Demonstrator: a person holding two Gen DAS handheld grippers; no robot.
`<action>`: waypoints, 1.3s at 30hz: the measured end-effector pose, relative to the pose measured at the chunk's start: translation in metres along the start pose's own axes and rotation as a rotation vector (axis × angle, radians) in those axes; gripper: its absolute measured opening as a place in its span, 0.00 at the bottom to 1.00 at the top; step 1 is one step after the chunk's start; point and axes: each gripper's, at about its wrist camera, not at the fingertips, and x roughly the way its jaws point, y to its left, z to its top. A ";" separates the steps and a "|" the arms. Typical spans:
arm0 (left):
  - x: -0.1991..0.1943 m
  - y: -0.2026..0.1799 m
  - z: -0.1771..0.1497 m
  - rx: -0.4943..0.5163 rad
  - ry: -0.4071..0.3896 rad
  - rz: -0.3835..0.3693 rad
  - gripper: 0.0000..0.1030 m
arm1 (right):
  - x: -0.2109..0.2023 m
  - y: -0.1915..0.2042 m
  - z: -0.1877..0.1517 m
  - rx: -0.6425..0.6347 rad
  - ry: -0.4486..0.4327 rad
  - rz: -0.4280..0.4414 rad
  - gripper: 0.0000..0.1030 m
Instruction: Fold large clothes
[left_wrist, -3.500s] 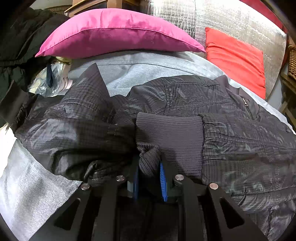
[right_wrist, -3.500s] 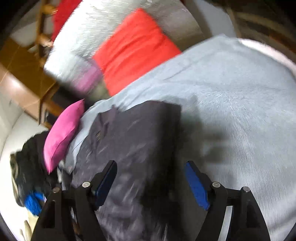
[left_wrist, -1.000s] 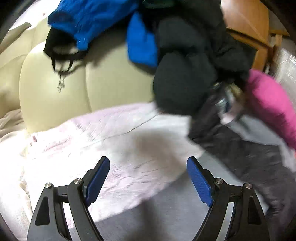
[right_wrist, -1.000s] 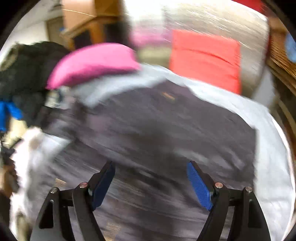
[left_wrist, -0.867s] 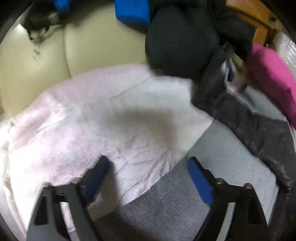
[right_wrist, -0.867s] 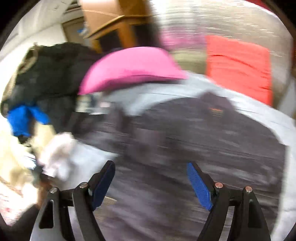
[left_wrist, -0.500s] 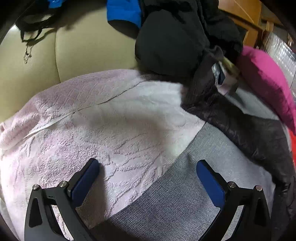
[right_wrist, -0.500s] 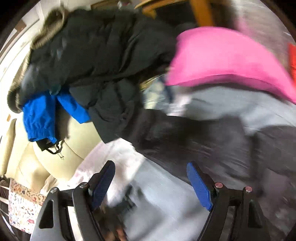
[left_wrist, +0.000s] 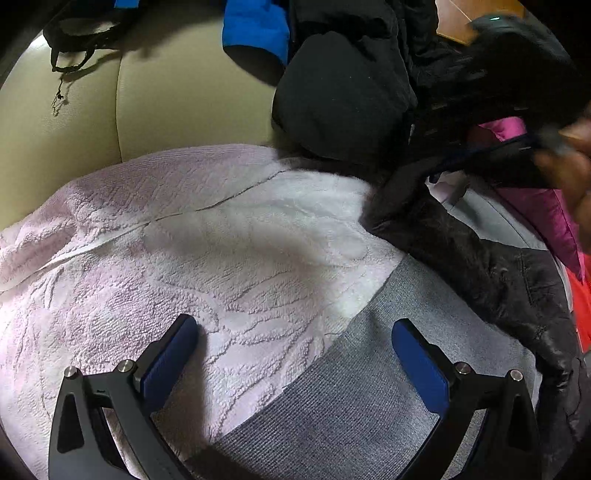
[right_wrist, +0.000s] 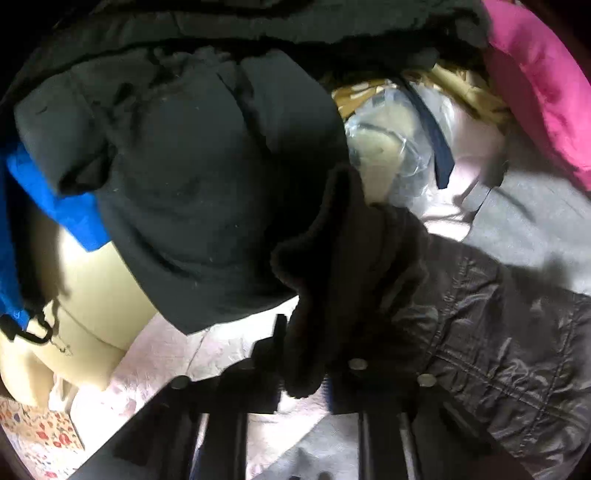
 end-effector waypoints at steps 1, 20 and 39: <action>0.000 0.000 0.000 0.001 0.001 0.001 1.00 | -0.012 -0.003 -0.003 -0.018 -0.027 -0.004 0.12; -0.019 -0.013 0.046 -0.229 0.199 -0.275 1.00 | -0.361 -0.165 -0.126 0.130 -0.431 -0.147 0.12; 0.008 -0.216 -0.030 -0.678 0.733 -0.874 1.00 | -0.460 -0.289 -0.215 0.222 -0.582 -0.224 0.12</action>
